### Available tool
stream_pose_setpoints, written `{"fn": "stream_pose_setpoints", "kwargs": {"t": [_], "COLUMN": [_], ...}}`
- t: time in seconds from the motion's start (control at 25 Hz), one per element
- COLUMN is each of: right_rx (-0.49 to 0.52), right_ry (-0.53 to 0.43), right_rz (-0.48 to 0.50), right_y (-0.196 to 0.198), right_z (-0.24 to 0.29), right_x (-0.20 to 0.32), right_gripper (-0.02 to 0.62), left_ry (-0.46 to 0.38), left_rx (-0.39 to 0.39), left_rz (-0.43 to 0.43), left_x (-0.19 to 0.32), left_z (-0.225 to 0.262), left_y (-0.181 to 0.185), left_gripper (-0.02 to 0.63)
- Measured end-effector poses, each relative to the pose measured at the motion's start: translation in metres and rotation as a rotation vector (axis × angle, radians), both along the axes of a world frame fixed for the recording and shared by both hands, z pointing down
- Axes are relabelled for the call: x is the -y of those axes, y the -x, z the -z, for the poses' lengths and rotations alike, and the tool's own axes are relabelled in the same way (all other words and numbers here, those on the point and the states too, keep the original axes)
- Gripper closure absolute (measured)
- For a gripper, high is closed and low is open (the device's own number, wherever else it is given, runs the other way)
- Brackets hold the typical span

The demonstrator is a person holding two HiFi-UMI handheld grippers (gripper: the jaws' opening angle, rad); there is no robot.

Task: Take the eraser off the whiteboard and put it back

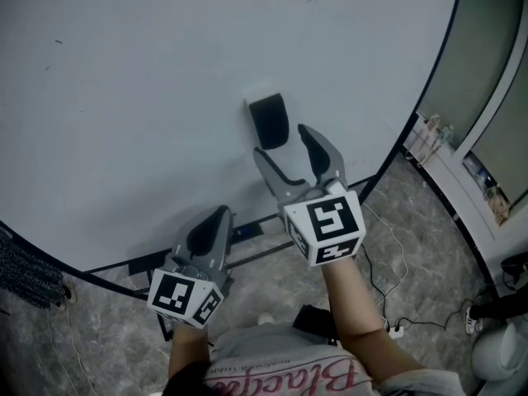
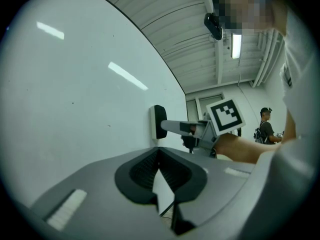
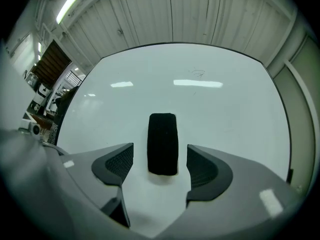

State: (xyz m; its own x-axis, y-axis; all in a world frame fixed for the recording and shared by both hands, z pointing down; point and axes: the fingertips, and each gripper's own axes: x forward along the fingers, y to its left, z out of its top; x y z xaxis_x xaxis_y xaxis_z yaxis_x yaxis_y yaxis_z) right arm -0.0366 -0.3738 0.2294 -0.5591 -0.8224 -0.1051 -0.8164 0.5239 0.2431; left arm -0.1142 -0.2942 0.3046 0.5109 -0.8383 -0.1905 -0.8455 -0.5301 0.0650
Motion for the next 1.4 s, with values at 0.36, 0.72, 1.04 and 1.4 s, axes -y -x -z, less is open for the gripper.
{"fn": "stream_pose_setpoints", "kwargs": {"t": [0.36,0.72,1.04,1.4], "right_rx": [-0.063,-0.011,0.009,0.066], "right_ry": [0.039,0.118,0.151,0.188], "right_rz": [-0.027,-0.022,-0.024,-0.015], "right_y": [-0.003,0.003,-0.001,-0.009], "right_z": [-0.036,-0.075,-0.088,-0.089], "right_x": [-0.046,-0.072,-0.075,-0.074], "right_gripper": [0.437,0.594,0.595,0.595], "left_ry": [-0.003,0.001,0.015,0.022], "left_rx": [-0.006,-0.008,0.002,0.011], "left_rz": [-0.017,-0.047,-0.062,-0.068], "left_x": [0.005,0.007,0.006,0.001], "left_z": [0.000,-0.001,-0.005,-0.007], "left_y": [-0.003,-0.007,-0.011,-0.017], "left_gripper": [0.609,0.609,0.609,0.609]}}
